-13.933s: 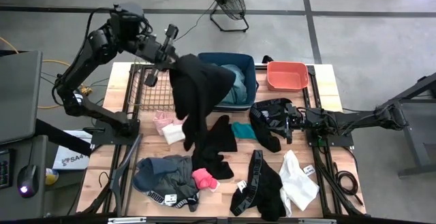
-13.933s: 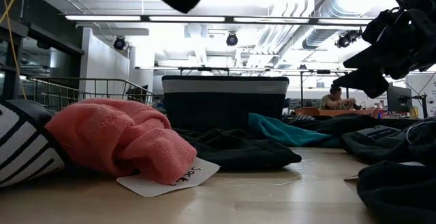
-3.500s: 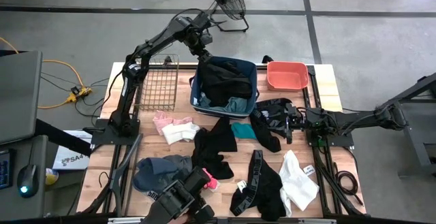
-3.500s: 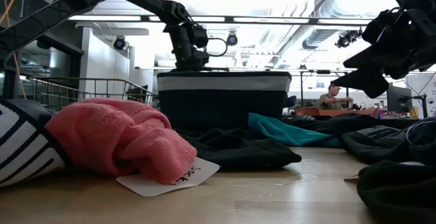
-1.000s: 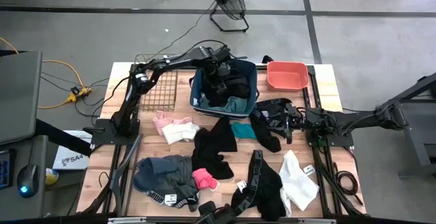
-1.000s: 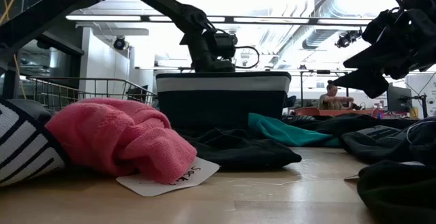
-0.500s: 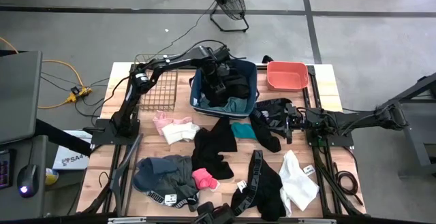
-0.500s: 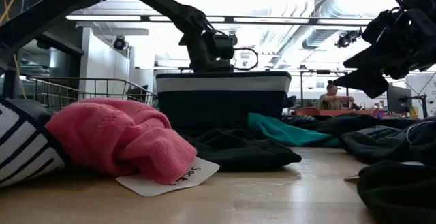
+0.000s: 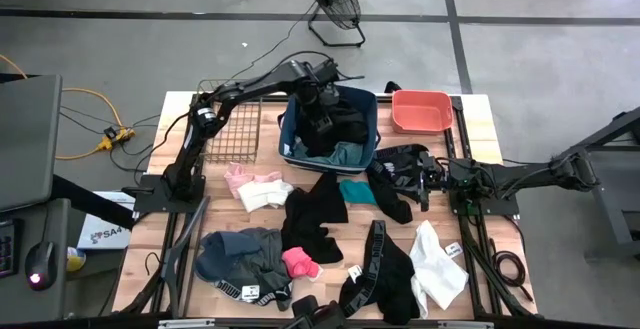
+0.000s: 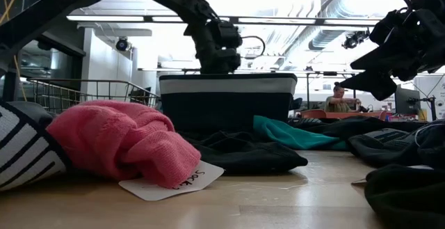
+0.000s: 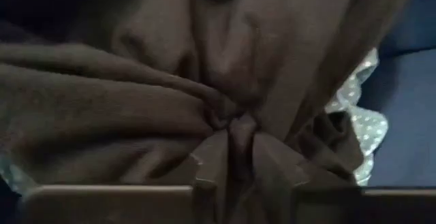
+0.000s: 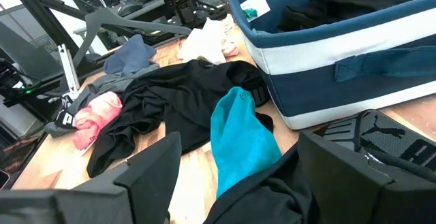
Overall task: Pick & Place Cloths
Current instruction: Put black shirt into the blue laundry organizer, then put the top black underwear into the wire basket
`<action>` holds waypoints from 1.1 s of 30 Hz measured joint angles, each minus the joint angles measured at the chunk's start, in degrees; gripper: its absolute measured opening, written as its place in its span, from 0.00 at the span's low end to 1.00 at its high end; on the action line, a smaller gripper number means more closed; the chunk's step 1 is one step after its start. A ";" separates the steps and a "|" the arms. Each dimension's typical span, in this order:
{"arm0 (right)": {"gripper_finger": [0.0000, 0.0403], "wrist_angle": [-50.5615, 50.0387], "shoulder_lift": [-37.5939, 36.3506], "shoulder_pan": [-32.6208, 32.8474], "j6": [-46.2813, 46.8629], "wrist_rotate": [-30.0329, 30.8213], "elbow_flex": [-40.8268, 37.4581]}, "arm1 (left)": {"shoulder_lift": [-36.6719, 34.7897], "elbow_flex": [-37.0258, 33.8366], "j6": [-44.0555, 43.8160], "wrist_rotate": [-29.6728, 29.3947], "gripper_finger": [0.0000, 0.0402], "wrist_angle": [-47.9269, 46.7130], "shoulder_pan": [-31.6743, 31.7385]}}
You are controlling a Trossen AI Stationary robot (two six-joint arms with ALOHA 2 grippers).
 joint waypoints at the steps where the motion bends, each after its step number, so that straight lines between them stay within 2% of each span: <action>1: 0.71 -0.01 0.00 0.00 0.00 0.01 0.00 | 0.00 0.38 0.11 0.01 0.23 -0.74 0.00; 9: 0.71 0.00 0.02 -0.02 -0.02 0.00 0.00 | -0.02 0.84 0.04 0.27 0.56 -2.76 -0.28; 13: 0.71 0.00 0.00 -0.02 0.00 0.00 0.00 | -0.81 1.23 0.02 -0.24 0.64 -3.52 -0.26; 16: 0.71 0.00 0.00 0.00 -0.02 0.00 0.00 | -0.74 4.23 0.05 -0.74 0.65 -6.37 -0.22; 25: 0.71 0.00 0.01 0.00 -0.01 0.01 0.00 | -0.85 14.30 1.40 -7.15 0.61 -13.10 -1.08; 33: 0.71 -0.01 0.01 -0.01 -0.01 0.01 0.00 | -1.52 15.39 3.45 -9.57 0.56 -20.67 -3.32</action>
